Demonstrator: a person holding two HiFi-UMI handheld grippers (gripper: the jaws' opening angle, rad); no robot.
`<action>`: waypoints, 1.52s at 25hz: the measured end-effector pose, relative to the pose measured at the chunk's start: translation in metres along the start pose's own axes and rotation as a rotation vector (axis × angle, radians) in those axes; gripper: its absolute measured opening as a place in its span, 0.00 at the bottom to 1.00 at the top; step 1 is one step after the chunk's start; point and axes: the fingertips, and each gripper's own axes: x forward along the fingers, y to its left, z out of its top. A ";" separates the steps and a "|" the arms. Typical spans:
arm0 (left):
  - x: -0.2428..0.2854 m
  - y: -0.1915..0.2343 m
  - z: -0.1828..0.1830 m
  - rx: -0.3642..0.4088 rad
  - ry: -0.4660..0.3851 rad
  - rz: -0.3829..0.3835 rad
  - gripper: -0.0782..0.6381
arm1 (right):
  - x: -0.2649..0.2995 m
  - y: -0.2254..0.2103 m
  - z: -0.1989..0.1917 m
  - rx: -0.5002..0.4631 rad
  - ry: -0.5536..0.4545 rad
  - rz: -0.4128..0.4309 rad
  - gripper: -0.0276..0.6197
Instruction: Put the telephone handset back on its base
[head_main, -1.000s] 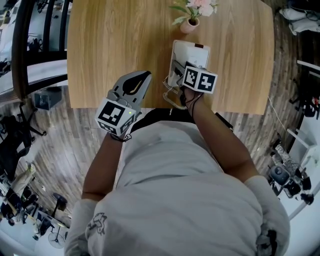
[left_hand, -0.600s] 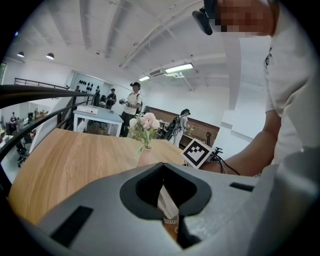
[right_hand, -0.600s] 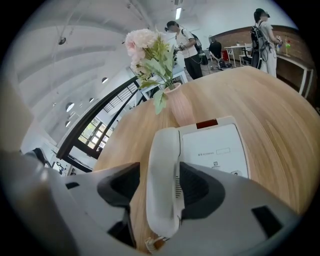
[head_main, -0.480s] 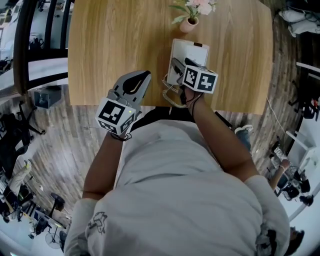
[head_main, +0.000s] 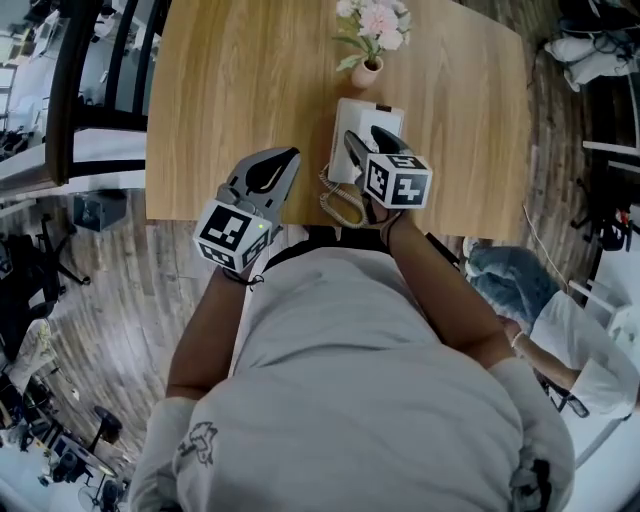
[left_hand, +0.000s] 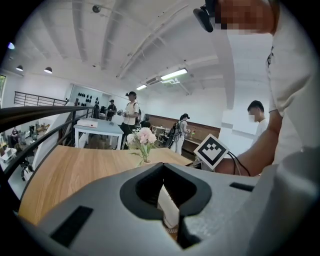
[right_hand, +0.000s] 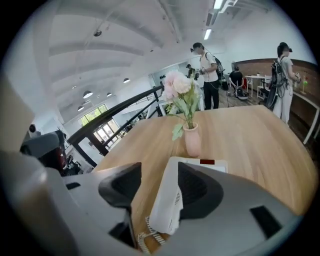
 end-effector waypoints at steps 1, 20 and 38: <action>-0.002 -0.002 0.005 0.008 -0.009 0.004 0.12 | -0.008 0.004 0.006 -0.018 -0.015 0.010 0.40; -0.030 -0.039 0.077 0.125 -0.121 0.035 0.12 | -0.132 0.047 0.077 -0.334 -0.284 0.112 0.05; -0.021 -0.097 0.095 0.155 -0.152 0.085 0.12 | -0.203 0.013 0.070 -0.359 -0.363 0.248 0.05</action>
